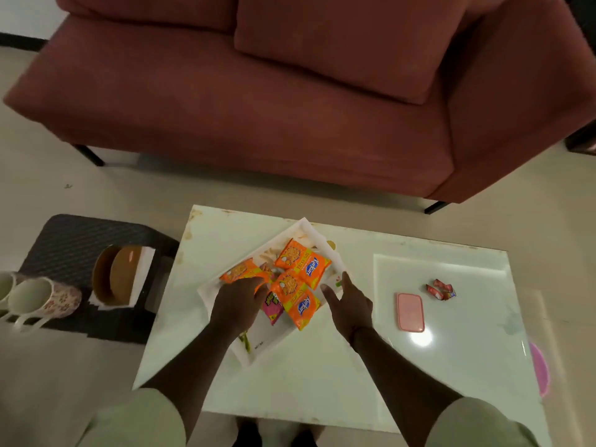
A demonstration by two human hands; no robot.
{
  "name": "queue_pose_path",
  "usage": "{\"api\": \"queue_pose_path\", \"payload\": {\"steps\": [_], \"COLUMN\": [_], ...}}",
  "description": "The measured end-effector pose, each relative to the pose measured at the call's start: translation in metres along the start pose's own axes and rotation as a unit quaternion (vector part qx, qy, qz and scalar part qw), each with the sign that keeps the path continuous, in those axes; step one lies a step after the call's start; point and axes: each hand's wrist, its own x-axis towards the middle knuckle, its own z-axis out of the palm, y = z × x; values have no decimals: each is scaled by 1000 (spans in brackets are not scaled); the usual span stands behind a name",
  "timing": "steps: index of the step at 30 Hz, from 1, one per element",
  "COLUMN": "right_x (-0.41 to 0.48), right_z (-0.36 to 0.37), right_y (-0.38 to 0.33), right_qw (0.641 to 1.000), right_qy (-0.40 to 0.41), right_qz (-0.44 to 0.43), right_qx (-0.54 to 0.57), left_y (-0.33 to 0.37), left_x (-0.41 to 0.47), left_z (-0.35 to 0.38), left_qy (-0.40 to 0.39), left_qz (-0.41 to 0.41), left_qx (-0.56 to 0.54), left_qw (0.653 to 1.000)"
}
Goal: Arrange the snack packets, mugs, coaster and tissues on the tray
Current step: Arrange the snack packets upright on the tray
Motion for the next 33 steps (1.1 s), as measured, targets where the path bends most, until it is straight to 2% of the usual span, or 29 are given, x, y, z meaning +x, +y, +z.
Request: {"api": "queue_pose_path", "payload": {"steps": [2,4,6,9,14,17,21,24,26,29,33], "right_x": [18,35,52,76,104,109,119,125,129,135,153], "right_z": [13,23,33,48,68,78,89,86,83,62,18], "right_y": [-9,-14,-14,-7,8,11,14,18,17,1,-33], "right_qw": [986,942,901,895,907,892,862,882,901,936,980], "right_qy": [-10,11,24,25,2,-2,-21,-22,21,99,133], "right_qz": [104,173,209,231,243,258,260,261,241,160,44], "right_qx": [126,288,379,381,344,371,435,392,359,299,141], "left_y": [-5,-6,-4,2,-2,-4,-11,-16,-15,-4,10], "left_x": [23,47,73,108,144,150,164,175,173,163,157], "left_z": [1,3,10,24,61,78,92,96,95,94,98], "left_qy": [5,10,12,-8,-25,-38,-54,-96,-64,7,12], "left_qz": [-24,-44,-45,-47,-72,-71,-110,-126,-135,-155,-261], "left_qx": [-33,-70,-80,-71,-62,-25,-63,-84,-121,-186,-368], "left_qw": [999,997,996,996,995,996,990,984,981,970,892]}}
